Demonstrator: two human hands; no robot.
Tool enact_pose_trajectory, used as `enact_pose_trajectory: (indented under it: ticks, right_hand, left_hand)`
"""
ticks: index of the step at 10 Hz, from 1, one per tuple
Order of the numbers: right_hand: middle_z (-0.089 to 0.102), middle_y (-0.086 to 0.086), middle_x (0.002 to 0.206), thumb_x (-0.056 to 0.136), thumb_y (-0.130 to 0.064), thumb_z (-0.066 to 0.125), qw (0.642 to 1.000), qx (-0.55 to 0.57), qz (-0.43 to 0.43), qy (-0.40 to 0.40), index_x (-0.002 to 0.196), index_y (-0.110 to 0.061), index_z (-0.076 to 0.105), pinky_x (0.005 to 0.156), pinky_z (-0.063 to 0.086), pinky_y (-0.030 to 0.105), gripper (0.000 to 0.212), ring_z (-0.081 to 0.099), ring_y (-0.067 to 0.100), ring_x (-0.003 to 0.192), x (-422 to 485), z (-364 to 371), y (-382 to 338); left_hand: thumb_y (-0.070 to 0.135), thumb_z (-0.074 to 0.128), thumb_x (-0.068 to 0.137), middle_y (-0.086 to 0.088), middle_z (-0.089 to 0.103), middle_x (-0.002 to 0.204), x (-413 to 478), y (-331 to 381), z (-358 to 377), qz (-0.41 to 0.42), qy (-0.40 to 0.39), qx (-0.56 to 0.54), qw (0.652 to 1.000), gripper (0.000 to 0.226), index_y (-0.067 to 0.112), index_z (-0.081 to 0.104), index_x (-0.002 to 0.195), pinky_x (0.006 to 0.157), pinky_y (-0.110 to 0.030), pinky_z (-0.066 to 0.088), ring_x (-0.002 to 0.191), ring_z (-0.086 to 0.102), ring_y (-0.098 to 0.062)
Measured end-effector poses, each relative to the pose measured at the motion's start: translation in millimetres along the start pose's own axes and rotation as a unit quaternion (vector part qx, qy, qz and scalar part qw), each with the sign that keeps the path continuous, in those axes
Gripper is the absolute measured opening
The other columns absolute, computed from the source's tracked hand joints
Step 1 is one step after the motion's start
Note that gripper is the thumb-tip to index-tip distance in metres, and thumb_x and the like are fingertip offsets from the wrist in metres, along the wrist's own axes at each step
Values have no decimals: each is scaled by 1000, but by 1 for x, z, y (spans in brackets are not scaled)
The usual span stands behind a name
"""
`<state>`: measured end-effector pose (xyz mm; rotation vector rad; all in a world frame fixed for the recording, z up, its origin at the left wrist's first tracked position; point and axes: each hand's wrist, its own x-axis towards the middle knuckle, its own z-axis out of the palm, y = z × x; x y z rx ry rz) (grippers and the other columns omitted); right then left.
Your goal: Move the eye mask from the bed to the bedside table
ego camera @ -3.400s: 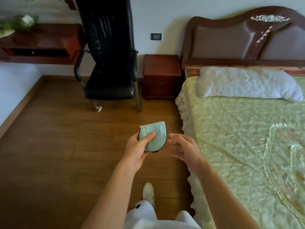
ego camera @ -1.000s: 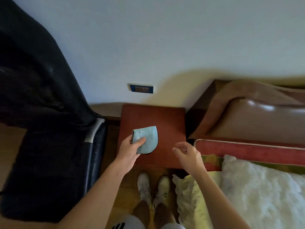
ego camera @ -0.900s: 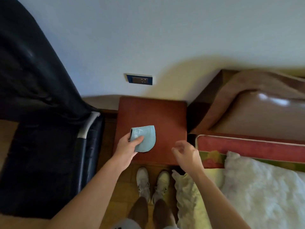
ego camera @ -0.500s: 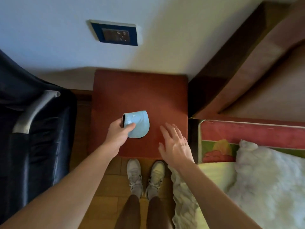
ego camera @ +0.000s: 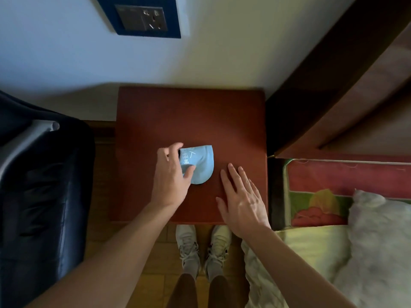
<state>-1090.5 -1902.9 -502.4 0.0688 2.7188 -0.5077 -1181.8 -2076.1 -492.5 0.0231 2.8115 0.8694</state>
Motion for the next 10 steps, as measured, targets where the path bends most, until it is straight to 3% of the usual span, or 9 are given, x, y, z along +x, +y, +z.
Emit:
enact_pose_trajectory:
  ticks: [1, 2, 3, 4, 5, 8, 9, 10]
  right_hand:
    - [23, 8, 167, 96, -39, 51, 1000, -4, -2, -8, 154, -15, 32, 117, 30, 47, 66, 19, 29, 153, -1, -1, 2]
    - [24, 8, 166, 96, -40, 50, 1000, -8, -6, -13, 154, -16, 33, 116, 33, 48, 66, 21, 29, 152, -2, -2, 3]
    - [23, 8, 166, 96, -41, 49, 1000, -16, -14, -16, 155, -16, 31, 117, 34, 48, 66, 20, 29, 153, -2, -2, 5]
    - [22, 7, 167, 97, -44, 47, 999, -24, -14, -17, 156, -17, 29, 118, 31, 46, 67, 18, 28, 153, -2, -1, 5]
    - [21, 7, 167, 97, -44, 46, 999, -24, -16, -14, 156, -18, 28, 119, 29, 46, 68, 17, 28, 153, -2, 1, 5]
    - [6, 4, 170, 98, -46, 44, 997, -31, -10, -65, 159, -19, 15, 122, 20, 43, 73, 5, 25, 155, -1, -3, 0]
    - [4, 2, 170, 100, -47, 42, 995, -19, 6, -93, 159, -20, 12, 123, 18, 40, 72, 3, 23, 155, 5, -31, -4]
    - [22, 4, 167, 98, -42, 49, 998, -6, 2, -58, 156, -19, 27, 120, 23, 40, 66, 17, 25, 153, 0, -70, -16]
  left_hand:
    - [21, 61, 91, -10, 52, 134, -18, 2, -9, 157, -10, 128, 979, 36, 14, 58, 126, 85, -43, 53, 116, 54, -26]
    - [36, 42, 99, -6, 39, 155, -42, -3, -12, 235, -122, 207, 942, 51, 13, 44, 145, 107, -40, 43, 141, 39, -22]
    - [50, 32, 99, -4, 20, 165, -51, -10, -9, 218, -178, 251, 926, 67, 12, 25, 154, 117, -42, 32, 150, 22, -20]
    - [52, 29, 100, -3, 10, 166, -47, -11, -5, 208, -190, 257, 924, 69, 12, 17, 156, 121, -41, 26, 152, 12, -19]
    - [47, 31, 99, -4, 15, 165, -35, -9, -4, 197, -171, 244, 934, 67, 10, 22, 155, 121, -40, 26, 152, 14, -19]
    - [47, 35, 100, -4, 2, 167, -26, -3, -10, 182, -205, 249, 929, 71, 11, 12, 156, 123, -40, 17, 153, 4, -19]
    - [46, 39, 99, -5, 15, 166, -24, 11, -29, 178, -186, 250, 933, 68, 14, 20, 155, 120, -41, 23, 152, 17, -21]
    - [36, 50, 95, -7, 51, 149, -26, 32, -65, 180, -128, 235, 947, 54, 15, 46, 145, 109, -44, 42, 137, 47, -23]
